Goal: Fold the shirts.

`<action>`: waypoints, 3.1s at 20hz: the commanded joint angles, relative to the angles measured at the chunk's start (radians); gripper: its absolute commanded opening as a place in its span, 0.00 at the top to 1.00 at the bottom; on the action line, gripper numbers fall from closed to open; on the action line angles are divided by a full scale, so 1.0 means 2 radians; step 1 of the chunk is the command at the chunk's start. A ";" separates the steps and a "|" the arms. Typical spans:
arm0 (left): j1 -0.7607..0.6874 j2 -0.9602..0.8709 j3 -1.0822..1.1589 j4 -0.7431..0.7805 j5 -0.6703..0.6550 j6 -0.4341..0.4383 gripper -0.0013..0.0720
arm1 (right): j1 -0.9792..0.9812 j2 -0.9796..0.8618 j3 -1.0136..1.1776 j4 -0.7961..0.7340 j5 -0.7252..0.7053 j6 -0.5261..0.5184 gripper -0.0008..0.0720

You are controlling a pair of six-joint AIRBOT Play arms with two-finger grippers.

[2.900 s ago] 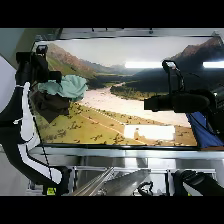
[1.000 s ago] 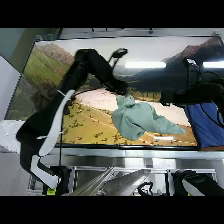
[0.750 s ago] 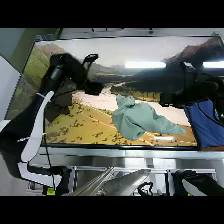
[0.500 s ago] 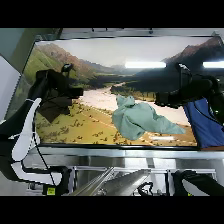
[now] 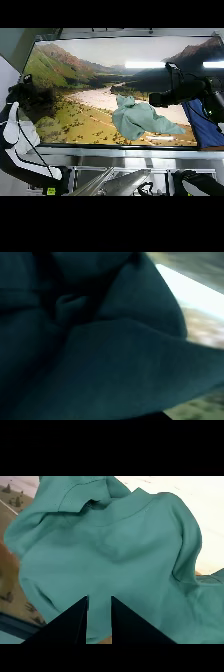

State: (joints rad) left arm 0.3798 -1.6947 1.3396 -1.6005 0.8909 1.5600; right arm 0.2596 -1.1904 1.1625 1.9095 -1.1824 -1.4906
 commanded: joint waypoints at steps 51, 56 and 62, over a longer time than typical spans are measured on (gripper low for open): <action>-0.398 0.245 0.007 -0.333 -0.046 0.089 0.96 | -0.326 -0.007 0.135 0.367 -0.186 -0.313 0.97; -0.420 0.343 0.249 -0.233 -0.008 0.070 0.96 | -0.316 0.127 0.357 0.391 -0.009 -0.322 0.97; -0.444 0.389 0.360 -0.079 0.015 0.029 0.96 | -0.316 0.208 0.406 0.350 0.082 -0.364 0.97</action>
State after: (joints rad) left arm -0.4950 -0.9577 1.9835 -1.9331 0.9009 1.6630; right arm -0.3737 -0.8326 1.9289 2.6492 -1.1164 -2.1929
